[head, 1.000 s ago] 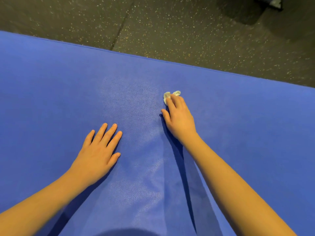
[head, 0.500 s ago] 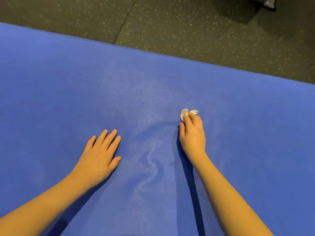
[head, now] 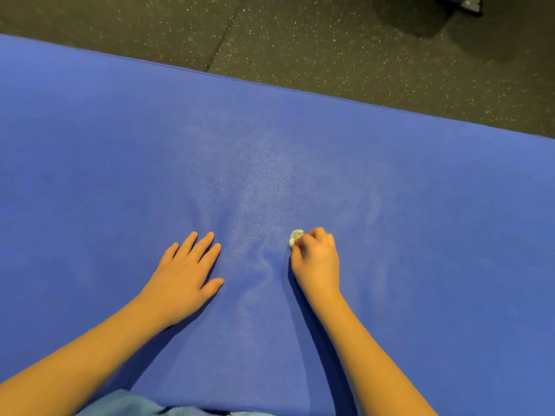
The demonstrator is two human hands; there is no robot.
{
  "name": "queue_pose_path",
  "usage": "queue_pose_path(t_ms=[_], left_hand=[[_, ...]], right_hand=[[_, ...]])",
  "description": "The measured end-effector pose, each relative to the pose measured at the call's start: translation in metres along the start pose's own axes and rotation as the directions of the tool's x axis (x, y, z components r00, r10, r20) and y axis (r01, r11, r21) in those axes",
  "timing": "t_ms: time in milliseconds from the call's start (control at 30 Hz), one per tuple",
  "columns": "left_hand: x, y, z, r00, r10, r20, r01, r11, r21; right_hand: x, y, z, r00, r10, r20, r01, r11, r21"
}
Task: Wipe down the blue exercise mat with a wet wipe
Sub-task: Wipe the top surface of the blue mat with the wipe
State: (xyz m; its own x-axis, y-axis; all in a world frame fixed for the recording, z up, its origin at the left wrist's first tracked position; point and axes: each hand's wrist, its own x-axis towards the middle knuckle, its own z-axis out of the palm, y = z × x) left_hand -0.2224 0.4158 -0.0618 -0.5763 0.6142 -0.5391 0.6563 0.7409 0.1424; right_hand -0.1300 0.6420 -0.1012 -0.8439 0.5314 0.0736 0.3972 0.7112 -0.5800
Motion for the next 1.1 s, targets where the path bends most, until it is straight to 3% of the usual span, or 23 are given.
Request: queue_pose_path(t_ms=[100, 300, 500, 567, 700, 867, 933, 1033, 1100], left_hand=[[-0.007, 0.006, -0.001, 0.999, -0.02, 0.035, 0.02, 1.0, 0.014], [-0.015, 0.007, 0.004, 0.999, -0.025, 0.034, 0.025, 1.0, -0.002], [-0.024, 0.009, 0.01, 0.999, -0.021, 0.028, 0.021, 1.0, -0.008], [-0.027, 0.008, 0.013, 1.0, -0.015, 0.01, 0.015, 1.0, -0.012], [-0.031, 0.007, 0.02, 0.999, -0.017, -0.049, 0.015, 0.999, -0.036], [-0.031, 0.005, 0.028, 0.993, -0.021, -0.115, 0.012, 0.997, -0.08], [-0.033, 0.004, 0.028, 0.992, -0.019, -0.124, 0.007, 0.996, -0.09], [-0.035, 0.005, 0.03, 0.989, -0.023, -0.144, 0.008, 0.995, -0.102], [-0.036, 0.005, 0.031, 0.988, -0.028, -0.151, 0.011, 0.993, -0.118]], right_hand=[[-0.017, 0.0, -0.008, 0.963, -0.198, 0.183, 0.201, 0.98, 0.005], [-0.025, 0.02, -0.025, 0.997, 0.076, -0.01, -0.076, 0.996, -0.042], [-0.063, 0.003, -0.035, 0.96, -0.182, 0.213, 0.175, 0.983, 0.048], [-0.06, 0.014, -0.043, 0.975, -0.1, 0.198, 0.098, 0.995, 0.019], [-0.072, 0.013, -0.047, 0.986, 0.165, -0.005, -0.165, 0.986, -0.006], [-0.112, -0.012, -0.052, 0.991, -0.038, 0.129, 0.032, 0.998, 0.05], [-0.118, -0.007, -0.062, 0.984, -0.022, 0.176, 0.02, 1.0, 0.01], [-0.119, 0.001, -0.07, 0.991, 0.097, 0.088, -0.086, 0.99, -0.115], [-0.126, -0.007, -0.07, 0.996, 0.066, 0.063, -0.058, 0.991, -0.118]])
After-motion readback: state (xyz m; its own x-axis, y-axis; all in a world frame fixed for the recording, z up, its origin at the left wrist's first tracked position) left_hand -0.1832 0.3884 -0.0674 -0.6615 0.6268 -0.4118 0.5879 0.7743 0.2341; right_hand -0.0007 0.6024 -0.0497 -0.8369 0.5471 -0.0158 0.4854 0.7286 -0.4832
